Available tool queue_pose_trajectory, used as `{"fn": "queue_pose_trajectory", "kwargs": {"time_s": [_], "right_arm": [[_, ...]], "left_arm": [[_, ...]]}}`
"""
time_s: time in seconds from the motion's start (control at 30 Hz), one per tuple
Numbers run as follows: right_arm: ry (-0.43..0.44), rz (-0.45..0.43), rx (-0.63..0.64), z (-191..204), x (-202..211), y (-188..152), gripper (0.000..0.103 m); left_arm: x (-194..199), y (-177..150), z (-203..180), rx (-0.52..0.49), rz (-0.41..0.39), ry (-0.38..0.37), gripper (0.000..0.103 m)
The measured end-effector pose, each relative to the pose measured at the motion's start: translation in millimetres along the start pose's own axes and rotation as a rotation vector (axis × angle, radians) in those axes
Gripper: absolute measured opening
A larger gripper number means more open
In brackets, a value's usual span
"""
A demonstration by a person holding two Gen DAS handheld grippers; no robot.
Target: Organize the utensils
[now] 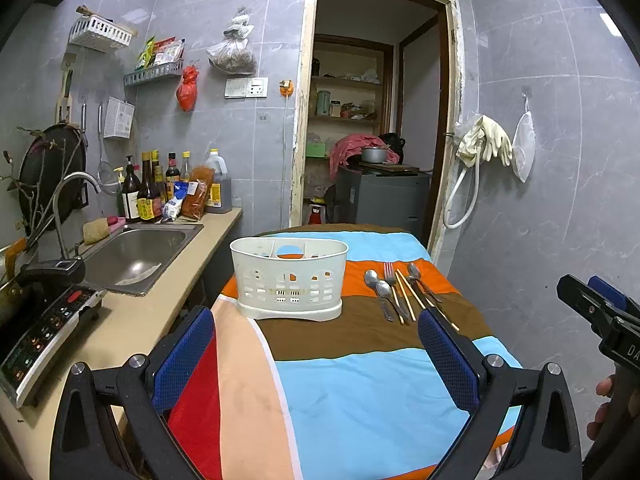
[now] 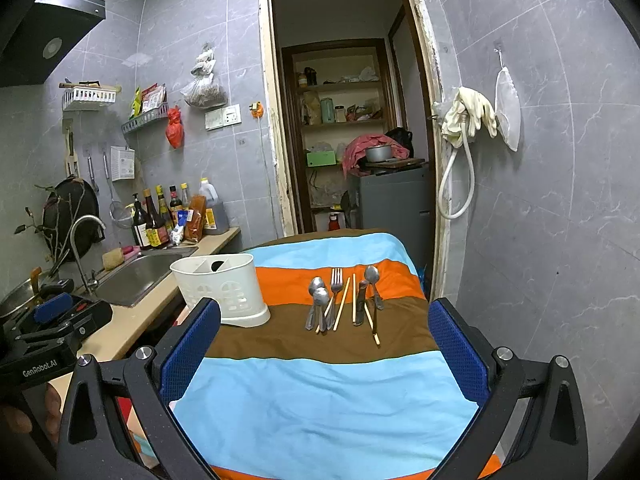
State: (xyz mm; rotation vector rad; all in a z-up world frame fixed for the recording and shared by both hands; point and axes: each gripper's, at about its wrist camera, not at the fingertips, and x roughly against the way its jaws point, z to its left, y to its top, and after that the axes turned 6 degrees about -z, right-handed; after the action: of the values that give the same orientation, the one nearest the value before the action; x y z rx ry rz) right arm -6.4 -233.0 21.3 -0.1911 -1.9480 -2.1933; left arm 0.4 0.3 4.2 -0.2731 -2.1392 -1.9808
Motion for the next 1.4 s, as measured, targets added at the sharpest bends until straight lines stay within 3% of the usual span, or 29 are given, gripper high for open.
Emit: {"fn": "queue_pose_trajectory", "kwargs": {"time_s": [1.4], "right_arm": [[0.024,0.035,-0.012,10,-9,-12,0.102]], "left_arm": [[-4,-3,11,0.0,0.011,0.007,0.102]]}}
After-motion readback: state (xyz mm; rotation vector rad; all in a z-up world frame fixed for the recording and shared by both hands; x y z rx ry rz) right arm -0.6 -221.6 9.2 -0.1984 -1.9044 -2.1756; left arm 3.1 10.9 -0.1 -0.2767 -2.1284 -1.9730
